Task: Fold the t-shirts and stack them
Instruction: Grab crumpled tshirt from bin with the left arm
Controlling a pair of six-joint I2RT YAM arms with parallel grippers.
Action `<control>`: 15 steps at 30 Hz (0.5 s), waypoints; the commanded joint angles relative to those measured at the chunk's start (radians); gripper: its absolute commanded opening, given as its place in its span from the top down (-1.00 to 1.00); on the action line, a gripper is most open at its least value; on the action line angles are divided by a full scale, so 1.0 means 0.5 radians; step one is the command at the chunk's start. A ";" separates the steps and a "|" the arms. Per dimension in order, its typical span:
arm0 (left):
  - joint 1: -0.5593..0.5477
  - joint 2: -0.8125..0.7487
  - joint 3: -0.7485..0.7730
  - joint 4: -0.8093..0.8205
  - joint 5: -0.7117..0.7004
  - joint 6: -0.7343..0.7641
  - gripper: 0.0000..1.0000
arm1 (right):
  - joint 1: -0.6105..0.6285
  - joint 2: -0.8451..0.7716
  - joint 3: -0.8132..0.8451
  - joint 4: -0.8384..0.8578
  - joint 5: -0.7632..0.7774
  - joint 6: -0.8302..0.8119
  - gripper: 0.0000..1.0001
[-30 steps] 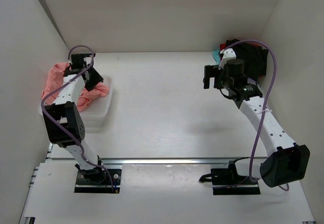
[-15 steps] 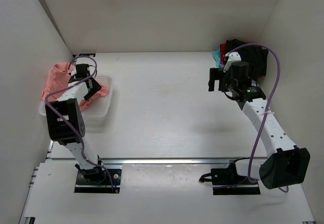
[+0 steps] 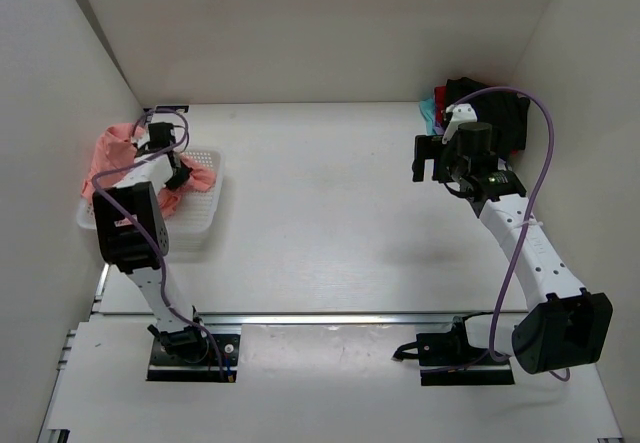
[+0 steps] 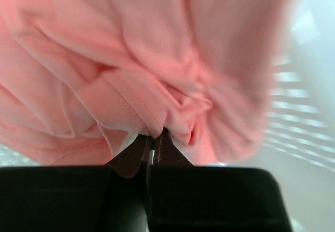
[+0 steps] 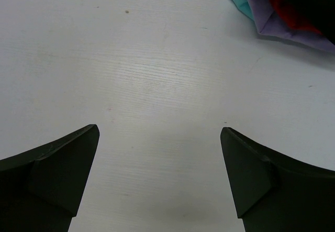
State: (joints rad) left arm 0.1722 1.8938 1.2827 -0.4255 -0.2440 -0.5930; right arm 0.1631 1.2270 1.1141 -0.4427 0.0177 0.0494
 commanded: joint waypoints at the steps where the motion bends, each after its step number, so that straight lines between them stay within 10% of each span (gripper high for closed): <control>1: -0.019 -0.375 0.305 0.026 -0.040 -0.041 1.00 | 0.020 -0.067 0.018 0.029 -0.011 0.018 -1.00; 15: -1.012 -0.539 1.471 0.505 1.417 -0.243 1.00 | 0.054 -0.386 -0.243 0.112 -0.121 0.119 -0.98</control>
State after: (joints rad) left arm -0.2150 1.5906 1.9587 -0.1738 0.1997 -0.6609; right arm 0.1814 1.0821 1.0164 -0.4358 -0.0204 0.0830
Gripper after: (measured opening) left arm 0.073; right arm 0.991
